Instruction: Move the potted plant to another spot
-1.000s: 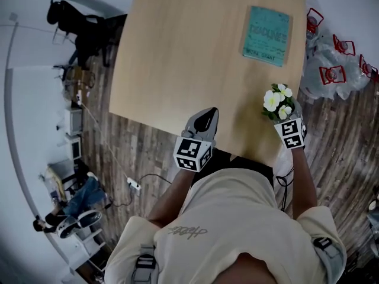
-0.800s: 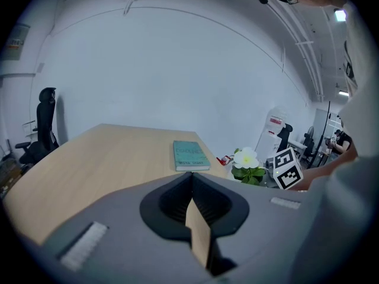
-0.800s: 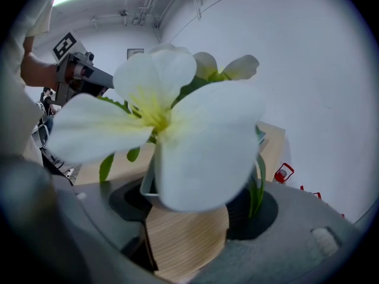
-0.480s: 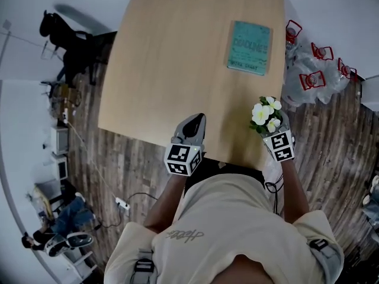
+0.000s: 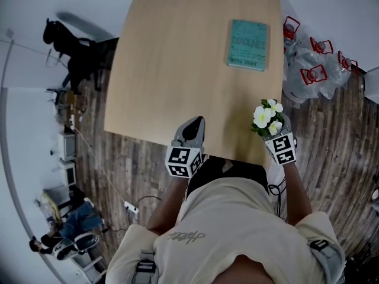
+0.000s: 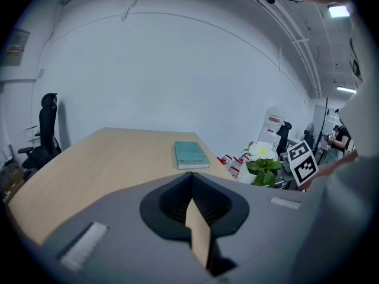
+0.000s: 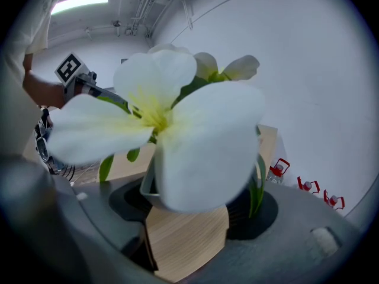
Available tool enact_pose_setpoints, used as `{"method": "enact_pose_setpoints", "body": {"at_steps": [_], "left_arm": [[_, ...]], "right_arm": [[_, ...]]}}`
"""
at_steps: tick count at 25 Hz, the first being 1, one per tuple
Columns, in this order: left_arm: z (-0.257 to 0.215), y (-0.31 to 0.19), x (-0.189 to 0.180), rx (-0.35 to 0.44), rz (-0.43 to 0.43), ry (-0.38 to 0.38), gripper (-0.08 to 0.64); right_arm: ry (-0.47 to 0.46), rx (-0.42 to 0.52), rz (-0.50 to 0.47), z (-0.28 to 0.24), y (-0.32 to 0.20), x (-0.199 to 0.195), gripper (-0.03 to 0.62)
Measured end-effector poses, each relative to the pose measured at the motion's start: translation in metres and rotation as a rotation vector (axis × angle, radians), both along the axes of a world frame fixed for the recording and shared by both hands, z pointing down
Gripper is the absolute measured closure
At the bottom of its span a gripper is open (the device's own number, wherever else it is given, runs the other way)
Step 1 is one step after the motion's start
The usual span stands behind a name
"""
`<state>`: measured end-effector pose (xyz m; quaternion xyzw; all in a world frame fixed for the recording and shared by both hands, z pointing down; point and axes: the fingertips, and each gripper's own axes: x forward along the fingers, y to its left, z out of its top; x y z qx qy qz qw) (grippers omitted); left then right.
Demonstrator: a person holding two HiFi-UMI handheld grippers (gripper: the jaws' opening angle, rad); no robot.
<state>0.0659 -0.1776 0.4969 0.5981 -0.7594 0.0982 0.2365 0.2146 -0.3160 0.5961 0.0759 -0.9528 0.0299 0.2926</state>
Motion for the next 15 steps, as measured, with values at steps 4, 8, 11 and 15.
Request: {"method": "enact_pose_setpoints", "body": {"at_steps": [4, 8, 11, 15], "left_arm": [[0.002, 0.006, 0.003, 0.008, 0.022, -0.004, 0.545], [0.004, 0.015, 0.008, 0.037, 0.035, 0.013, 0.545], [0.004, 0.026, 0.008, 0.056, 0.052, 0.013, 0.545], [0.0, 0.047, -0.006, 0.083, 0.054, 0.005, 0.545]], "right_arm": [[-0.006, 0.006, 0.026, 0.0, 0.011, 0.007, 0.253], [-0.001, 0.024, 0.037, -0.002, 0.026, 0.011, 0.253], [0.005, 0.039, 0.044, -0.008, 0.037, 0.009, 0.253], [0.007, 0.064, 0.05, -0.018, 0.056, 0.0, 0.253]]}}
